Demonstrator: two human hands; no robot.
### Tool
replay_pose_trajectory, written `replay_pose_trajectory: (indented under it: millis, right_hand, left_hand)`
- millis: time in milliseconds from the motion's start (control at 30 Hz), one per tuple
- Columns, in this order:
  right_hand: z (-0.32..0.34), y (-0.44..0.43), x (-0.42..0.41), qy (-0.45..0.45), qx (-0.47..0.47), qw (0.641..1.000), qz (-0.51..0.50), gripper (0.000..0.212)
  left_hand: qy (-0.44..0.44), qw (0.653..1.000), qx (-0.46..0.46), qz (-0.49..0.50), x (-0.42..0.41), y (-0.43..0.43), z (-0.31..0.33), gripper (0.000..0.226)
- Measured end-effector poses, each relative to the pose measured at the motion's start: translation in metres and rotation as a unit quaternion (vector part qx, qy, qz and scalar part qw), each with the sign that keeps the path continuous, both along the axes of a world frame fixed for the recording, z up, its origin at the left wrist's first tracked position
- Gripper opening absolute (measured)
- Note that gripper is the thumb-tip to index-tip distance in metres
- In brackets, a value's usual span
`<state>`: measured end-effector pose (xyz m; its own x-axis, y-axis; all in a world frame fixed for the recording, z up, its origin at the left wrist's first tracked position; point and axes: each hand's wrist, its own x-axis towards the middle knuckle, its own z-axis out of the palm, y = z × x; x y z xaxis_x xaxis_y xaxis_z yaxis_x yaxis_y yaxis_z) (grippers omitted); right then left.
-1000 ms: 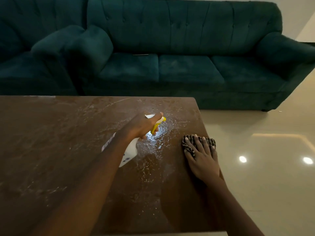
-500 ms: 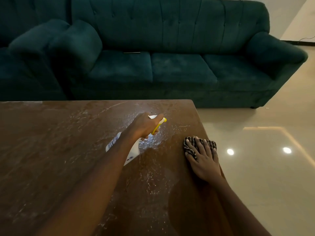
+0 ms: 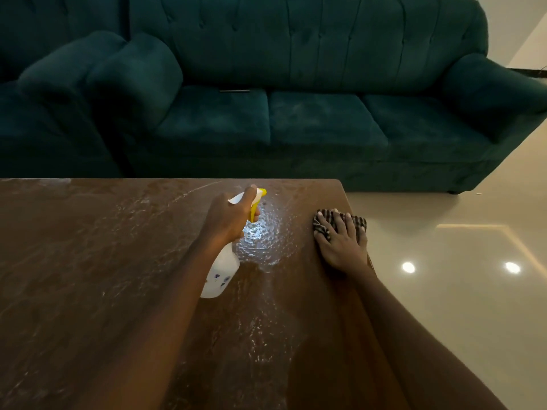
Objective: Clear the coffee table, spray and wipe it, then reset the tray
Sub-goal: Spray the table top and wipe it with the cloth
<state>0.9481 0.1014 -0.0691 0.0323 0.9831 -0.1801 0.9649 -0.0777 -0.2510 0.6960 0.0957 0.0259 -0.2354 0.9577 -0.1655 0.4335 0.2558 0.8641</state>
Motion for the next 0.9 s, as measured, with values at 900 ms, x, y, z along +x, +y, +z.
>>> replay_pose_trajectory:
  millis: [900]
  right_hand:
    - [-0.001, 0.053, -0.014, -0.032, 0.049, 0.990, 0.126, 0.055]
  left_hand:
    - [0.063, 0.998, -0.012, -0.016, 0.031, 0.018, 0.008, 0.048]
